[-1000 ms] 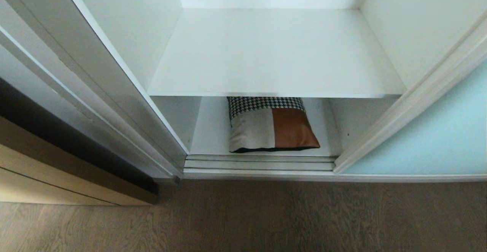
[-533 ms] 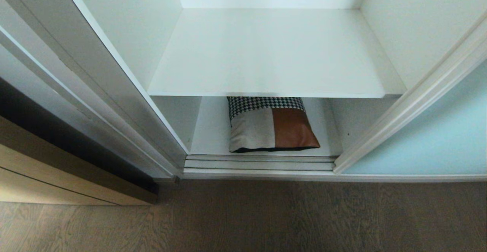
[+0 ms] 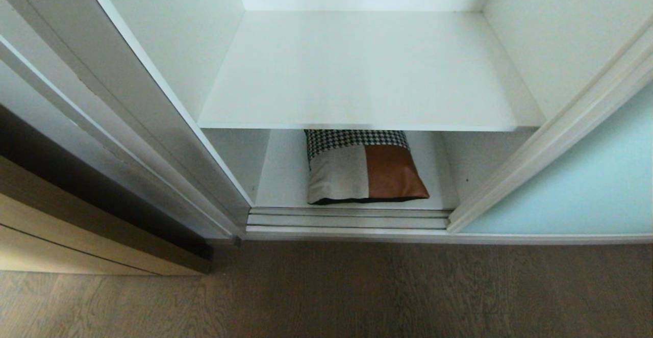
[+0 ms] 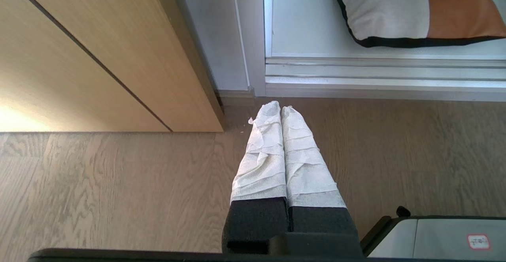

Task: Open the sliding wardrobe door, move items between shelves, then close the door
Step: Close the door

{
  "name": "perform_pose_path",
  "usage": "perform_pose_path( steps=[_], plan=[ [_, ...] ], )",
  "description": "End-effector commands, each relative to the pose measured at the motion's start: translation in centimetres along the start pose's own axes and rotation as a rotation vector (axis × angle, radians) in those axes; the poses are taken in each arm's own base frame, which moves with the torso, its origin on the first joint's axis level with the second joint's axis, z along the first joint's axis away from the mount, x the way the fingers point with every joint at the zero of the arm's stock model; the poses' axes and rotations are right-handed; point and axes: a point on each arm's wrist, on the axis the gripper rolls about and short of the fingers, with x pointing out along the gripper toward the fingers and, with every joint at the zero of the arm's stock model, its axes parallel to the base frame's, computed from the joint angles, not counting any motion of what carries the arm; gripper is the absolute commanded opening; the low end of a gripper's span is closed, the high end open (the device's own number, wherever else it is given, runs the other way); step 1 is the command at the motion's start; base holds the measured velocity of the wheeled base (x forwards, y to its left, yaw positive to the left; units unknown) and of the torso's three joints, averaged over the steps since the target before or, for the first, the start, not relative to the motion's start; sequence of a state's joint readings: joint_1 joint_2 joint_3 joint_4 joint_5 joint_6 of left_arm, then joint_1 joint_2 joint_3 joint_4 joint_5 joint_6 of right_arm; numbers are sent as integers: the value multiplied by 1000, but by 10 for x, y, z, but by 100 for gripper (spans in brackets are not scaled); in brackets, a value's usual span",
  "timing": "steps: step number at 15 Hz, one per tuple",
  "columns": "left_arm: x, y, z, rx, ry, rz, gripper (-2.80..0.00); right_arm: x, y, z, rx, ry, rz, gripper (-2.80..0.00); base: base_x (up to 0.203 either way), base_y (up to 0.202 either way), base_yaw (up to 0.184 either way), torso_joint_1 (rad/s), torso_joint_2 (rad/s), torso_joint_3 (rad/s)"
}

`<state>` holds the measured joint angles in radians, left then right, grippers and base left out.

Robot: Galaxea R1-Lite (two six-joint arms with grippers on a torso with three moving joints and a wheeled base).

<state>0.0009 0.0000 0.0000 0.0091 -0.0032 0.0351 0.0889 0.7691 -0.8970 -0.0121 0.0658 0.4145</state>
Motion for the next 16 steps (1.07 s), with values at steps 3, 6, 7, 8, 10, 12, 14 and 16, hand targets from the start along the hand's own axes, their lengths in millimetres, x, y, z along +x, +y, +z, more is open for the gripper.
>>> perform_pose_path(
  steps=[3, 6, 7, 8, 10, 12, 14, 16],
  plan=[
    [0, 0, 0, 0, 3, 1, -280, 14, -2, 6, -13, -22, -22, -280, 0, 0, 0, 0, 0, 0],
    [0, 0, 0, 0, 3, 1, -280, 1, 4, 15, -21, -30, -17, -280, 0, 0, 0, 0, 0, 0],
    [0, 0, 0, 0, 3, 1, -280, -6, 4, 14, -36, -17, -26, -280, 0, 0, 0, 0, 0, 0],
    [0, 0, 0, 0, 3, 1, -280, -12, 5, 12, -61, -6, -34, -280, 0, 0, 0, 0, 0, 0],
    [0, 0, 0, 0, 3, 1, -280, -17, 4, 12, -71, -21, -62, -280, 0, 0, 0, 0, 0, 0],
    [0, 0, 0, 0, 3, 1, -280, -24, 2, 11, -81, -58, -136, -280, 0, 0, 0, 0, 0, 0],
    [0, 0, 0, 0, 3, 1, -280, -26, 0, 9, -111, -80, -218, -280, 0, 0, 0, 0, 0, 0],
    [0, 0, 0, 0, 3, 1, -280, -29, 0, 9, -145, -97, -262, -280, 0, 0, 0, 0, 0, 0]
  ],
)
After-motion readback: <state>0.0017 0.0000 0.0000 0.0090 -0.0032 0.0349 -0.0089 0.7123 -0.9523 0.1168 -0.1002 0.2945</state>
